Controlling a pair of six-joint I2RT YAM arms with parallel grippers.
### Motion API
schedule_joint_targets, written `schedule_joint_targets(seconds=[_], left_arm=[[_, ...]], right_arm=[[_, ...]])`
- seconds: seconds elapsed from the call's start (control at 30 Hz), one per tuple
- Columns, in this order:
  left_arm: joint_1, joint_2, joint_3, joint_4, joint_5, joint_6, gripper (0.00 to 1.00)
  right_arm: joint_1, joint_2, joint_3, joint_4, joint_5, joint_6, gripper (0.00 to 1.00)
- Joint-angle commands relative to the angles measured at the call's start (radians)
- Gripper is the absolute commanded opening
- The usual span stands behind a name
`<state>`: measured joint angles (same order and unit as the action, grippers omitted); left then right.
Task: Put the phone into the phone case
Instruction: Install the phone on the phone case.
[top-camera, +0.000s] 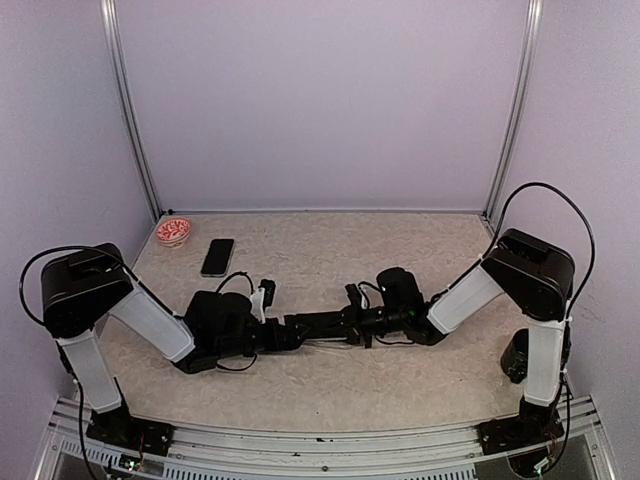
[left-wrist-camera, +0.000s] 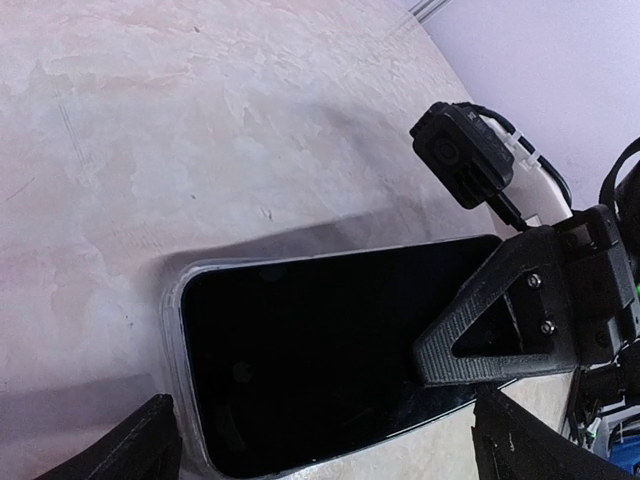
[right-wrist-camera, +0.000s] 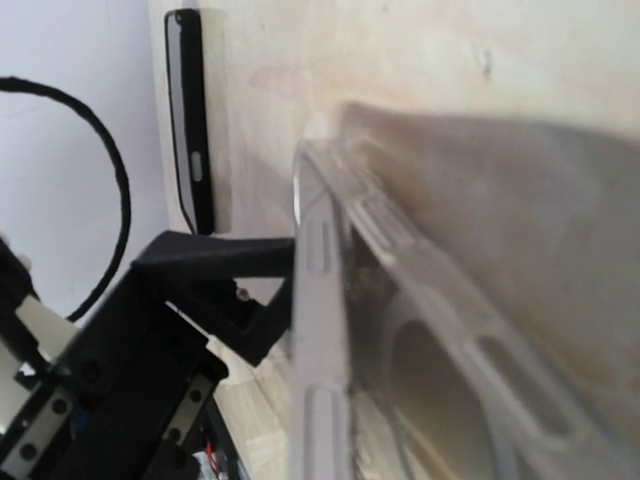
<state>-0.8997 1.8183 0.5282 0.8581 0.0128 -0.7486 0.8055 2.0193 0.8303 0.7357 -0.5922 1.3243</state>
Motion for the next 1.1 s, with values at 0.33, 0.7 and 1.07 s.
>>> schedule_joint_targets(seconds=[0.33,0.7,1.07], left_arm=[[0.031,-0.044,-0.014,-0.072,0.018,-0.016,0.99],[0.032,0.030,0.013,-0.007,0.108,-0.025,0.99],[0.007,0.062,0.050,0.028,0.160,-0.009,0.99]], right_arm=[[0.000,-0.032,-0.044,0.112,-0.062,-0.045,0.00],[0.001,0.020,-0.027,0.097,-0.084,-0.022,0.00],[0.001,0.044,-0.002,0.089,-0.103,-0.021,0.00]])
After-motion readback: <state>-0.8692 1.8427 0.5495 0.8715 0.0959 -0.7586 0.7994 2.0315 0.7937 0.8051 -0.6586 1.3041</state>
